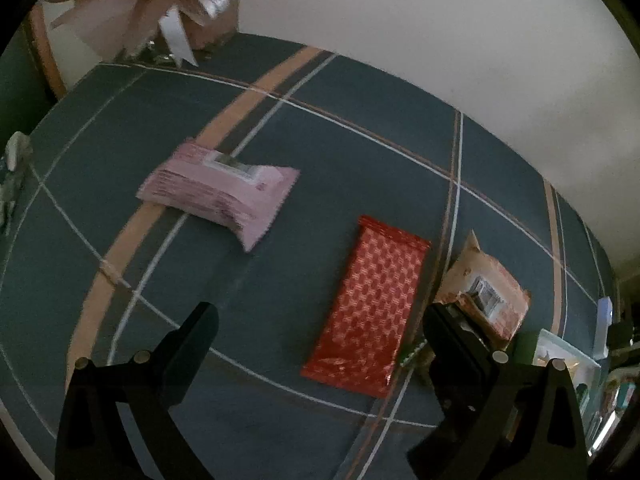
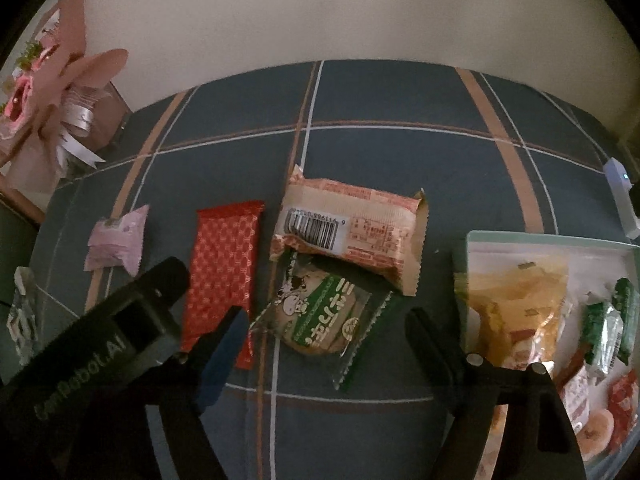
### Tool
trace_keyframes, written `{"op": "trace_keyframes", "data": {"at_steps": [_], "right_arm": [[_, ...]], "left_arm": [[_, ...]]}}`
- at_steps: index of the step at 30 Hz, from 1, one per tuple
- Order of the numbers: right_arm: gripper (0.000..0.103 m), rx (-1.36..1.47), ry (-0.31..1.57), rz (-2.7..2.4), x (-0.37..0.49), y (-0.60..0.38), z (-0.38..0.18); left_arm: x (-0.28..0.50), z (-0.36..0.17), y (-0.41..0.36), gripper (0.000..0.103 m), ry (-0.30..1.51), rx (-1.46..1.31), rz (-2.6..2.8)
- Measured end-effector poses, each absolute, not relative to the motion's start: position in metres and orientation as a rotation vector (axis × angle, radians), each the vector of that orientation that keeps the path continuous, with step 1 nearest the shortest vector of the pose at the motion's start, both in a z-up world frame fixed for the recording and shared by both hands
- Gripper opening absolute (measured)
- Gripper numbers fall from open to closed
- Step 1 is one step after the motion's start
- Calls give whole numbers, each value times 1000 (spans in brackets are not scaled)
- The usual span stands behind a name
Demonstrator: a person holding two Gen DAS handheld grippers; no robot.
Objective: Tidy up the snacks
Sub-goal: 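Grasp the red patterned pack with the left gripper while the right gripper grasps the green-wrapped cake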
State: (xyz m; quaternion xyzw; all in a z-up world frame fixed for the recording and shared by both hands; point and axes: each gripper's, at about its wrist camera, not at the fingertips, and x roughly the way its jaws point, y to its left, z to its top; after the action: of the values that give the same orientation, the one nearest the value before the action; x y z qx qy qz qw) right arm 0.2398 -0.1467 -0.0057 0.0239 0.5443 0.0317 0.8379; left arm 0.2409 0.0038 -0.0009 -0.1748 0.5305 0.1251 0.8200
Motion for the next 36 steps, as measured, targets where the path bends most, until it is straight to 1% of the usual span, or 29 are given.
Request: {"op": "trace_keyframes", "data": {"at_steps": [13, 15, 17, 22, 24, 25, 29, 32, 36], "right_arm": [[83, 33, 1166, 55, 258, -141, -33], [83, 28, 1162, 55, 262, -138, -35], [83, 30, 1160, 56, 264, -139, -36], [81, -2, 1151, 57, 261, -140, -38], [77, -3, 1149, 52, 258, -140, -38], [73, -4, 1147, 48, 257, -142, -37], [66, -4, 1145, 45, 256, -144, -37], [66, 14, 1147, 52, 255, -148, -37], [64, 17, 1152, 58, 253, -150, -36]], "left_arm": [[263, -21, -18, 100, 1131, -281, 235], [267, -24, -18, 92, 1135, -294, 226], [269, -27, -18, 88, 1139, -289, 230], [269, -31, -16, 85, 1150, -282, 231], [268, -30, -18, 77, 1151, -264, 236], [267, -30, -18, 75, 1150, -258, 237], [264, -30, -16, 53, 1149, -229, 260], [259, -30, -14, 48, 1151, -242, 263], [252, -29, -11, 47, 1167, -268, 265]]}}
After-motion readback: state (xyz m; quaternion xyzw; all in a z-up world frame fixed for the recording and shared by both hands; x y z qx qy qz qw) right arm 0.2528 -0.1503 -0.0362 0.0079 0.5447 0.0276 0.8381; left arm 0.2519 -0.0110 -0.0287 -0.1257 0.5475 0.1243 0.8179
